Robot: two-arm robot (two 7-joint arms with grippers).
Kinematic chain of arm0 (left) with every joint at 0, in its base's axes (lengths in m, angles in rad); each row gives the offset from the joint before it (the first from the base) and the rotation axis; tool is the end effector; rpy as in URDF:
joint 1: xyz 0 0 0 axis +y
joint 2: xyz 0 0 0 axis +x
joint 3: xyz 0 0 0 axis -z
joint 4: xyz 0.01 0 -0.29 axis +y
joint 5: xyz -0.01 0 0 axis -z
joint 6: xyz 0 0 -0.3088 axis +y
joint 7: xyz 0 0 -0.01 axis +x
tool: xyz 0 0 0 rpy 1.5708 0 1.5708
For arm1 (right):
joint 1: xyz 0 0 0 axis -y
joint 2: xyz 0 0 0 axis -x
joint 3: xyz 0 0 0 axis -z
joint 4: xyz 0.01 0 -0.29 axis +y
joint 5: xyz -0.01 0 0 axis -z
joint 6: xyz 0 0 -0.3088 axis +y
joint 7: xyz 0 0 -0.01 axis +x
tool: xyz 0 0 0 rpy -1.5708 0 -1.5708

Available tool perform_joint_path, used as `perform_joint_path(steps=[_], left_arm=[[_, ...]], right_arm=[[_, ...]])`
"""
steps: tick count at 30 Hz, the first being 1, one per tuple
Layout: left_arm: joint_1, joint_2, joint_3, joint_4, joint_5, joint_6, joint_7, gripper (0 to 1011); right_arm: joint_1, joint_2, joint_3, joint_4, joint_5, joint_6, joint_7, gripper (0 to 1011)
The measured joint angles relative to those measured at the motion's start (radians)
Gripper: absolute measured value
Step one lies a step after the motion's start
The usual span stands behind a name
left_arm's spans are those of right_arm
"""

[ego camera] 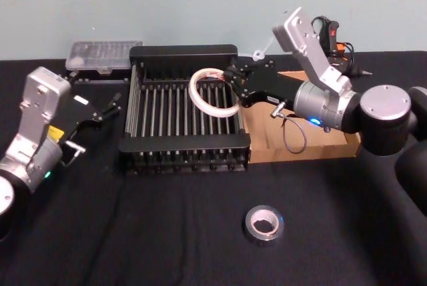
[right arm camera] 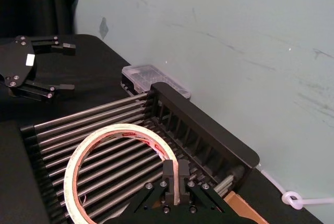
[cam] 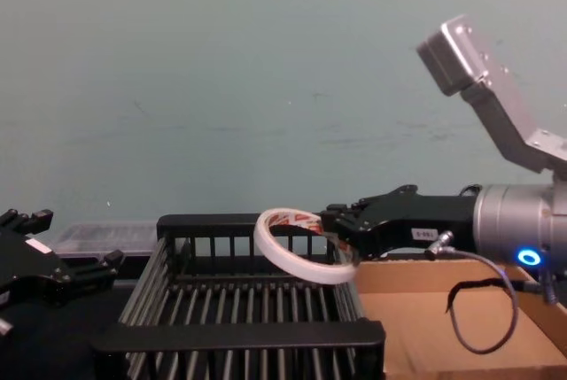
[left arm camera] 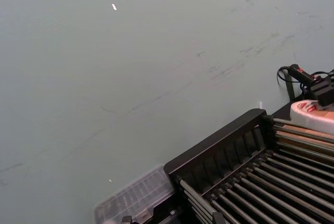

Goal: Pick up the white tape and place it into the black box , Pick up the silver tape and place it into the brown box.

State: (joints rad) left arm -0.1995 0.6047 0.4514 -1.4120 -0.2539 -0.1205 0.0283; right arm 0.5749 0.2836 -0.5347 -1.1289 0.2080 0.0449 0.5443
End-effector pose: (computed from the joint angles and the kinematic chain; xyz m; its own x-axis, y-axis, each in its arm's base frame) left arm 0.3581 0.0827 -0.3023 0.2923 0.8803 0.3737 -0.9553 0.2873 0.0703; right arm 0.4623 0.0218 -0.2489 0.7623 -0.6128 0.2084 0.6468 0.7328 -0.2112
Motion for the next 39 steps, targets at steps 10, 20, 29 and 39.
perform_joint_path(steps=[10,20,29,39], left_arm=[[0.0,0.0,0.0,0.0,0.0,0.0,0.0,1001],[0.0,0.0,0.0,0.0,0.0,0.0,0.0,1001],[0.0,0.0,0.0,0.0,0.0,0.0,0.0,1001],[0.0,0.0,0.0,0.0,0.0,0.0,0.0,1001]], right_arm=[[0.008,-0.009,-0.003,0.014,-0.007,-0.002,-0.006,58],[0.006,-0.007,-0.003,0.011,-0.006,-0.002,-0.006,88],[0.006,-0.006,-0.002,0.009,-0.004,-0.001,-0.006,343],[0.005,-0.005,-0.002,0.008,-0.003,-0.001,-0.006,663]])
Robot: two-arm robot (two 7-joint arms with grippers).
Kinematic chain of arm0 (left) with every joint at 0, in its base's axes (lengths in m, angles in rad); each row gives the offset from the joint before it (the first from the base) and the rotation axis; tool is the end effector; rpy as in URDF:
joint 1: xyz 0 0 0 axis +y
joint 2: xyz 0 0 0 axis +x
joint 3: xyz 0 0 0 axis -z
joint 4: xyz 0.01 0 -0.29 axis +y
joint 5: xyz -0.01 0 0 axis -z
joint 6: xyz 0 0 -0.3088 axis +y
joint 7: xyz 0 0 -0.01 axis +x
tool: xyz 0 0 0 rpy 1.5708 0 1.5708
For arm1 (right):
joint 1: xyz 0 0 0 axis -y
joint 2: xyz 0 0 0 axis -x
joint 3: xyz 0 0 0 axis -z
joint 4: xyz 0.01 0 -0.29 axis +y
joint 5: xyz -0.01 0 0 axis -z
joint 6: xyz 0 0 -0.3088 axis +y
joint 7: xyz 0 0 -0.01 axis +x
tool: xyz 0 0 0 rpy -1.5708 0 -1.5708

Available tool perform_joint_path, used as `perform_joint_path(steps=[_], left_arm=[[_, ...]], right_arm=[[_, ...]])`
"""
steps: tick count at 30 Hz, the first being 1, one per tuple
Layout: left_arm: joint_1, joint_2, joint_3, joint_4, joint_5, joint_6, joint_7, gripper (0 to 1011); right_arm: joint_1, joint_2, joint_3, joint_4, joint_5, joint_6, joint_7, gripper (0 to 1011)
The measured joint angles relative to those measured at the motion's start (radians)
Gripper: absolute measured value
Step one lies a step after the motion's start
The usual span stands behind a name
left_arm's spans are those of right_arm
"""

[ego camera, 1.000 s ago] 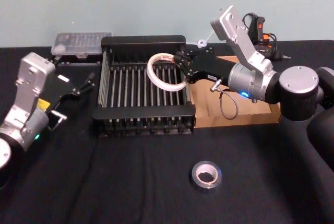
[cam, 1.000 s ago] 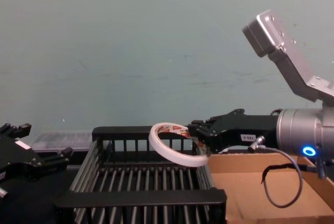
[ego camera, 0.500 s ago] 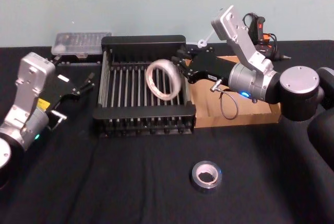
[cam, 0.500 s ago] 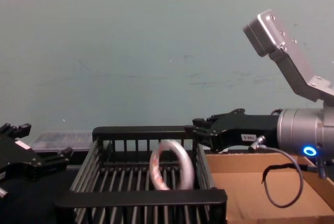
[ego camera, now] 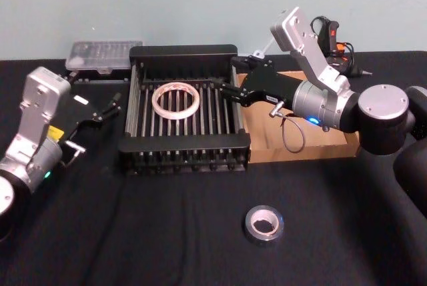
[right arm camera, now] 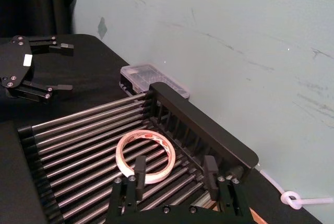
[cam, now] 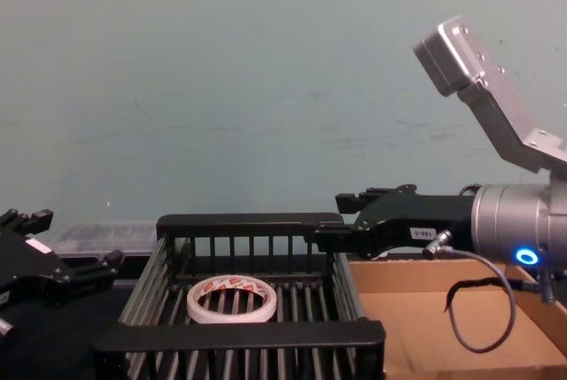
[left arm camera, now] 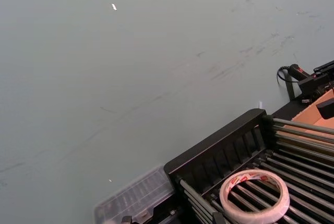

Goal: Pick up the white tape and place it into the black box , Pick up the silver tape and place it into the brown box.

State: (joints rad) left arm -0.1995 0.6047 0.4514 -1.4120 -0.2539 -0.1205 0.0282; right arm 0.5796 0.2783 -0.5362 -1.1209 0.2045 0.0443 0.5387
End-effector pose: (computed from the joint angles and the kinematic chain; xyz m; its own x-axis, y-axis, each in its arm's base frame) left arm 0.3581 0.0827 -0.3023 0.2924 0.8803 0.3737 -0.9552 0.2874 0.0704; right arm 0.4635 0.0234 -0.2491 0.7591 -0.6161 0.2102 0.6505 0.7293 -0.2118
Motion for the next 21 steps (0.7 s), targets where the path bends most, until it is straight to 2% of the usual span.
perform_joint_path(steps=[10,13,21], left_arm=[[0.0,0.0,0.0,0.0,0.0,0.0,0.0,1002],[0.0,0.0,0.0,0.0,0.0,0.0,0.0,1001],[0.0,0.0,0.0,0.0,0.0,0.0,0.0,1002]], right_arm=[[0.0,0.0,0.0,0.0,0.0,0.0,0.0,965],[-0.001,0.0,0.0,-0.001,0.0,0.001,0.0,1002],[-0.027,0.019,0.013,-0.058,0.005,0.018,-0.011,1002]])
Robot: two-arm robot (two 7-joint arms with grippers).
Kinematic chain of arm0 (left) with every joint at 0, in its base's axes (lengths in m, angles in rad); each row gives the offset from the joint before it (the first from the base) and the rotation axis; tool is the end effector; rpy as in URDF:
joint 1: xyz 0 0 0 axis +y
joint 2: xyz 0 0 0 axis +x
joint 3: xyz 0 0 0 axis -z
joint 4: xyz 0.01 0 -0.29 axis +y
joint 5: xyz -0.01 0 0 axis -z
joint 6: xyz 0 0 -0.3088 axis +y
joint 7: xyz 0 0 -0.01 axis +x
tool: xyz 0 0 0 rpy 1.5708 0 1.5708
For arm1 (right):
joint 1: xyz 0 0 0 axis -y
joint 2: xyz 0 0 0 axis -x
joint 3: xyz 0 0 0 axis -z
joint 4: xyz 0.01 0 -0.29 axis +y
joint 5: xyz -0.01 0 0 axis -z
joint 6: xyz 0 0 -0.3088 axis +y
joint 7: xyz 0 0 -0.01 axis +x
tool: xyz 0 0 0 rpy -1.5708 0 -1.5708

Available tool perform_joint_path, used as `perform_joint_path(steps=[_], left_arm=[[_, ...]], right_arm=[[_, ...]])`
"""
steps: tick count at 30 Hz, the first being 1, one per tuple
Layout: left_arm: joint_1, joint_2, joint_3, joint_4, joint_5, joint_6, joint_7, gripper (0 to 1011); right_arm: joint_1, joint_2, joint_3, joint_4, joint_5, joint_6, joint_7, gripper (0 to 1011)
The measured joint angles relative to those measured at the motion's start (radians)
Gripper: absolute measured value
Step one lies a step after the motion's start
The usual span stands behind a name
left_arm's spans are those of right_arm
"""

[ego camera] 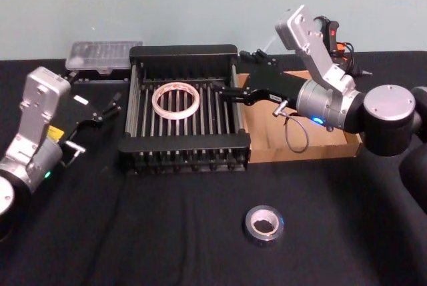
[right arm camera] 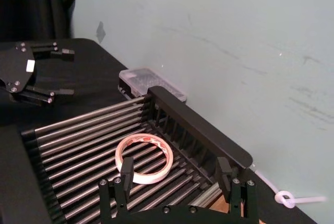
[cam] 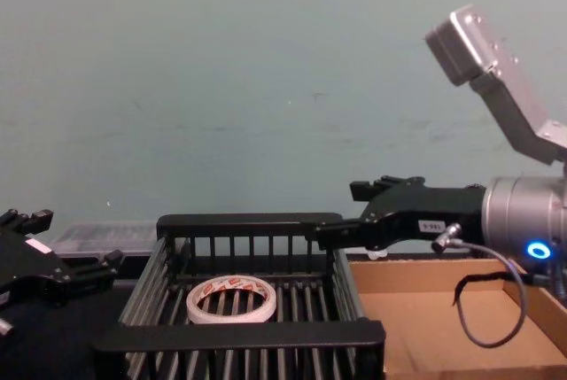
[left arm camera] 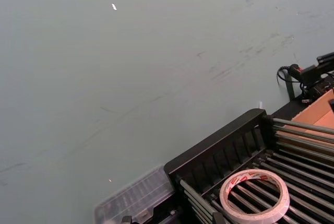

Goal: Pick up the white tape and place it into the black box , Pick up the silver tape and place it into the brown box.

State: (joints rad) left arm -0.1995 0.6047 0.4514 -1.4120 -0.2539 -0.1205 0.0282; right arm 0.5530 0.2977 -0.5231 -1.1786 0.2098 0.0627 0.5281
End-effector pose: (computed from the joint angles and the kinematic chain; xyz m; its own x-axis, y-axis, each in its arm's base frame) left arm 0.3581 0.0827 -0.3023 0.2924 0.8803 0.3737 -0.9552 0.2874 0.0704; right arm 0.4563 0.0200 -0.2438 0.7515 -0.6243 0.2133 0.6590 0.7249 -0.2005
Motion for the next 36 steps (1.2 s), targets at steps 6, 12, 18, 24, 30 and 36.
perform_joint_path(steps=[6,12,18,24,30,36], left_arm=[[0.0,0.0,0.0,0.0,0.0,0.0,0.0,1001],[0.0,0.0,0.0,0.0,0.0,0.0,0.0,1001],[0.0,0.0,0.0,0.0,0.0,0.0,0.0,1001],[0.0,0.0,0.0,0.0,0.0,0.0,0.0,1001],[0.0,0.0,0.0,0.0,0.0,0.0,0.0,1002],[0.0,0.0,0.0,0.0,0.0,0.0,0.0,1001]], right_arm=[[-0.043,0.031,0.022,-0.082,0.019,0.025,-0.012,1002],[-0.117,0.09,0.053,-0.203,0.041,0.054,-0.027,1002],[-0.204,0.16,0.088,-0.326,0.068,0.081,-0.036,1002],[-0.279,0.218,0.115,-0.417,0.096,0.106,-0.039,1002],[-0.362,0.273,0.138,-0.496,0.132,0.137,-0.041,1002],[-0.43,0.308,0.145,-0.546,0.163,0.163,-0.047,1002]])
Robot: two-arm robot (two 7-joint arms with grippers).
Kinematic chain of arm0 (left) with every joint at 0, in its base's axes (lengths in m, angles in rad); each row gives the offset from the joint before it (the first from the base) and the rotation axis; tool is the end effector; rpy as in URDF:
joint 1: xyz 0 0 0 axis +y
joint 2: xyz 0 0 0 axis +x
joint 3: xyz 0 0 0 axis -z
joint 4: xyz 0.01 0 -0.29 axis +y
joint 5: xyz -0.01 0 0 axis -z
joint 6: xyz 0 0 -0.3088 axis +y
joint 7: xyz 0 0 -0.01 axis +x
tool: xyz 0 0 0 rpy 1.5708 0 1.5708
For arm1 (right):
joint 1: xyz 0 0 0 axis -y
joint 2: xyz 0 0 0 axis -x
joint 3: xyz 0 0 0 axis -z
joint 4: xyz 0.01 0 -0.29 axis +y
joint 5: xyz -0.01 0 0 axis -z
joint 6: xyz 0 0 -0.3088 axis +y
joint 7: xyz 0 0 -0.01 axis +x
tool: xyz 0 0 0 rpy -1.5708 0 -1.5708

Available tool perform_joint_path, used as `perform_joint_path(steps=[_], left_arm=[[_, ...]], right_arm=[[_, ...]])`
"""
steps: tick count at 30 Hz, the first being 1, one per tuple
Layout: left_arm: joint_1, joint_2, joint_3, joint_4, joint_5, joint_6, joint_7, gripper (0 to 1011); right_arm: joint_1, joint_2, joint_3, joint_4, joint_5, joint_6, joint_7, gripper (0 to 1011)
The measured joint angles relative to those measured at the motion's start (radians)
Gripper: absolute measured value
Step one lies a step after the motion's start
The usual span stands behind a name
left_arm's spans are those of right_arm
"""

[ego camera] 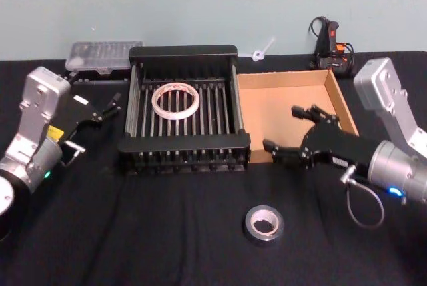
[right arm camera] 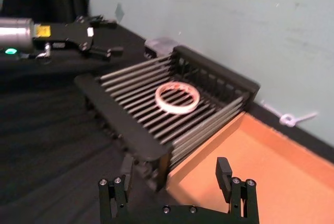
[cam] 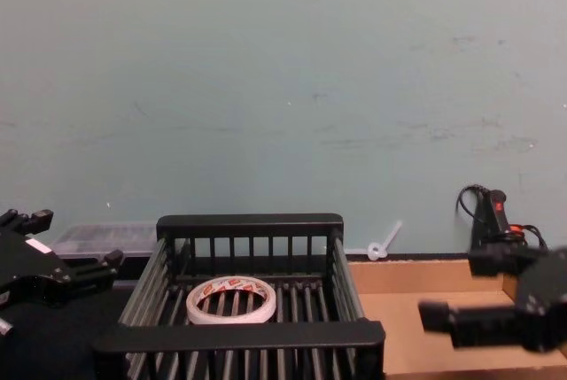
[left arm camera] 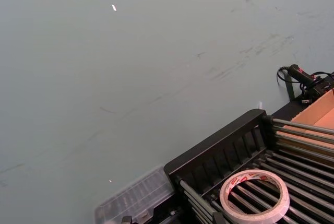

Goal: Pick up the white tape and place it into the black box , Pick up the silver tape and place it into the brown box.

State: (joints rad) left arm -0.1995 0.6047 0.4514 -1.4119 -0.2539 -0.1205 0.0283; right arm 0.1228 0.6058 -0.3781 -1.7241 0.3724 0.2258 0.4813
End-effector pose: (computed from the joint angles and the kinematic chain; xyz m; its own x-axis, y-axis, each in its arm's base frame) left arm 0.3581 0.0827 -0.3023 0.2922 0.8803 0.3738 -0.9553 0.2873 0.0704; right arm 0.3350 -0.0445 -0.2381 0.7558 -0.6438 0.1195 0.6484 0.7103 -0.2739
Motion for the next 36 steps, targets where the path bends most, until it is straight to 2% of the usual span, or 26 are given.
perform_joint_path(steps=[4,11,21,36], left_arm=[[0.0,0.0,0.0,0.0,0.0,0.0,0.0,1002],[0.0,0.0,0.0,0.0,0.0,0.0,0.0,1001],[0.0,0.0,0.0,0.0,0.0,0.0,0.0,1001],[0.0,0.0,0.0,0.0,0.0,0.0,0.0,1001]], right_arm=[[-0.034,0.023,-0.004,-0.021,0.012,0.019,0.0,1002],[-0.058,0.051,-0.027,-0.036,0.019,0.049,0.008,1002],[-0.069,0.06,-0.059,-0.036,0.034,0.092,0.015,1002],[-0.082,0.077,-0.083,-0.033,0.045,0.132,0.002,1002]])
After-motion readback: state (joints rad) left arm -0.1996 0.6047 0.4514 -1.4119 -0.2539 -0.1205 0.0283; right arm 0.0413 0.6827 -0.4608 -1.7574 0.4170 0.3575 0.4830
